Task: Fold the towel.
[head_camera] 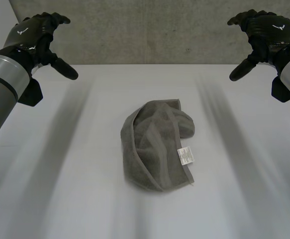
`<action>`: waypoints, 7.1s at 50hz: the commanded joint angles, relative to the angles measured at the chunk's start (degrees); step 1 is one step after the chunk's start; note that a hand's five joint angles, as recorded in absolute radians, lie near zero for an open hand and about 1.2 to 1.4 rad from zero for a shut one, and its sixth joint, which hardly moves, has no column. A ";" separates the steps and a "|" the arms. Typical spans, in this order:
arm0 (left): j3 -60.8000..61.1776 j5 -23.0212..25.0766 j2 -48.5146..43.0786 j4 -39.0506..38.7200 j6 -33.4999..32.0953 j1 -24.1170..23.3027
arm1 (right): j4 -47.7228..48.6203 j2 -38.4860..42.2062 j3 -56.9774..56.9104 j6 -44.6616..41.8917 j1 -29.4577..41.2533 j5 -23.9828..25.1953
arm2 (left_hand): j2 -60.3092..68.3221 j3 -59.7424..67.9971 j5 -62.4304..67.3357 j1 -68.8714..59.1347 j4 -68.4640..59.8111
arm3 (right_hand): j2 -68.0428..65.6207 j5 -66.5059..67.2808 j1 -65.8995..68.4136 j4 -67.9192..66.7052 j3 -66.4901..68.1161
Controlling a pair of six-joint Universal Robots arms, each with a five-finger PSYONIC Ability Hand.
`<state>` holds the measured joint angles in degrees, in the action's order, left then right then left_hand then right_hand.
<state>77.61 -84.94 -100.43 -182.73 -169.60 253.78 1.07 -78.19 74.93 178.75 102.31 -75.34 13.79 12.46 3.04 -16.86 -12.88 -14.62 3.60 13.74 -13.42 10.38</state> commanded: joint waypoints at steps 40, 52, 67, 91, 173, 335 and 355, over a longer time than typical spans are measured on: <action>-0.97 10.67 -4.77 -1.05 -10.49 -1.27 | -18.18 -0.90 1.61 -9.63 0.87 9.05 | -3.41 -2.46 -2.66 6.48 2.88 | 4.62 -3.60 -3.74 3.42 -0.38; -5.62 25.70 -18.21 9.30 -44.56 -2.15 | -22.01 -1.09 19.27 -23.28 6.22 11.79 | -0.06 -2.46 0.69 3.13 2.88 | 4.62 -3.60 -3.74 3.42 -0.38; -4.66 29.40 -23.41 18.19 -62.61 -5.05 | -3.20 6.82 23.86 -9.84 16.95 8.29 | 1.30 -2.46 2.05 1.77 2.88 | 4.62 -3.60 -3.74 3.42 -0.38; -5.10 29.31 -24.99 16.35 -63.14 -5.85 | 10.26 15.35 26.58 -5.70 25.57 -4.20 | 9.21 -2.46 9.96 -6.14 2.88 | -2.70 3.72 3.57 3.42 -0.38; -4.13 29.66 -29.56 5.63 -52.77 -6.02 | 15.63 10.01 27.19 -4.20 24.62 -0.96 | 66.21 -2.46 66.96 -63.14 2.88 | -65.38 66.40 66.26 3.42 -0.38; -20.22 29.57 -40.72 -4.48 -45.65 -6.19 | -0.81 -5.48 38.80 -24.24 -1.15 15.22 | 11.39 -2.46 12.15 -8.32 2.88 | 4.62 -3.60 -3.74 3.42 -0.38; -26.72 29.48 -47.31 -4.92 -45.82 -6.20 | -0.20 -4.95 38.62 -24.68 -2.91 15.22 | 10.72 -2.46 11.47 -7.64 2.88 | 4.62 -3.60 -3.74 3.42 -0.38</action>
<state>52.16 -55.46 -146.40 -188.22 -215.25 247.48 0.89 -83.22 113.68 154.19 100.03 -60.12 27.00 12.46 14.37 -28.70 -12.88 -14.41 3.52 13.67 -13.42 10.38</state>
